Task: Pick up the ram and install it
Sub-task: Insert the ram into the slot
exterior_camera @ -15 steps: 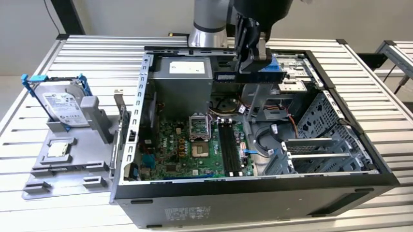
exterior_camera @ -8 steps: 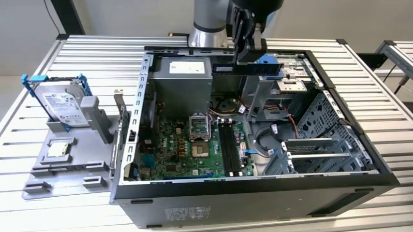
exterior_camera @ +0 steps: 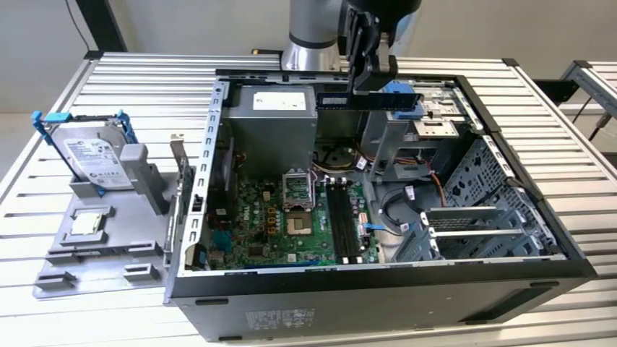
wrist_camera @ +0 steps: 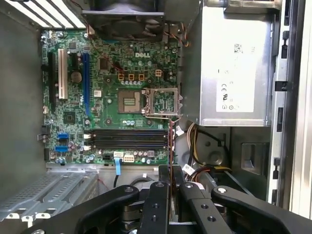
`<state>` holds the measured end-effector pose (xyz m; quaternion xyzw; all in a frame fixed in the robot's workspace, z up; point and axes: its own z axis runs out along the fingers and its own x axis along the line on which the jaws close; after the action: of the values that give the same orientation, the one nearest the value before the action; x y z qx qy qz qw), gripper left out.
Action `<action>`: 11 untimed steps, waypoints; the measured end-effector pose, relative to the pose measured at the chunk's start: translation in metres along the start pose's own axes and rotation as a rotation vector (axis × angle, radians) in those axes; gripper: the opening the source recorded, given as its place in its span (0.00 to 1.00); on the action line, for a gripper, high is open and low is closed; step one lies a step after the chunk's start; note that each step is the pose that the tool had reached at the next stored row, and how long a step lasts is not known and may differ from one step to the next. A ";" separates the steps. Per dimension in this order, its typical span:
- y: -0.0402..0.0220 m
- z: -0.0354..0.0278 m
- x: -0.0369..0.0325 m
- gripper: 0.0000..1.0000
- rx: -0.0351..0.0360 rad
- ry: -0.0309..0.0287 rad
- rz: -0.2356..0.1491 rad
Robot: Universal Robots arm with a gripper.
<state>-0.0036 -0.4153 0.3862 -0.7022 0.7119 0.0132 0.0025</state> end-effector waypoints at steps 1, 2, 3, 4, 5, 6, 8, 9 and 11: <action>0.0000 0.0000 -0.0001 0.00 0.0000 0.0000 0.000; 0.0000 0.0000 -0.0003 0.00 0.0000 0.0000 0.000; 0.0000 0.0000 -0.0006 0.00 0.0000 0.0000 0.000; 0.0000 0.0000 -0.0006 0.00 0.0000 0.0000 0.000; 0.0000 0.0000 -0.0007 0.00 0.0000 -0.0001 0.000; 0.0000 0.0000 -0.0008 0.00 0.0000 0.0000 0.000; 0.0000 0.0000 -0.0010 0.00 0.0000 0.0000 0.000; 0.0000 0.0000 -0.0010 0.00 0.0000 0.0000 0.000; 0.0000 0.0000 -0.0012 0.00 0.0000 0.0000 0.000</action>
<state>-0.0036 -0.4141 0.3862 -0.7022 0.7119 0.0132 0.0025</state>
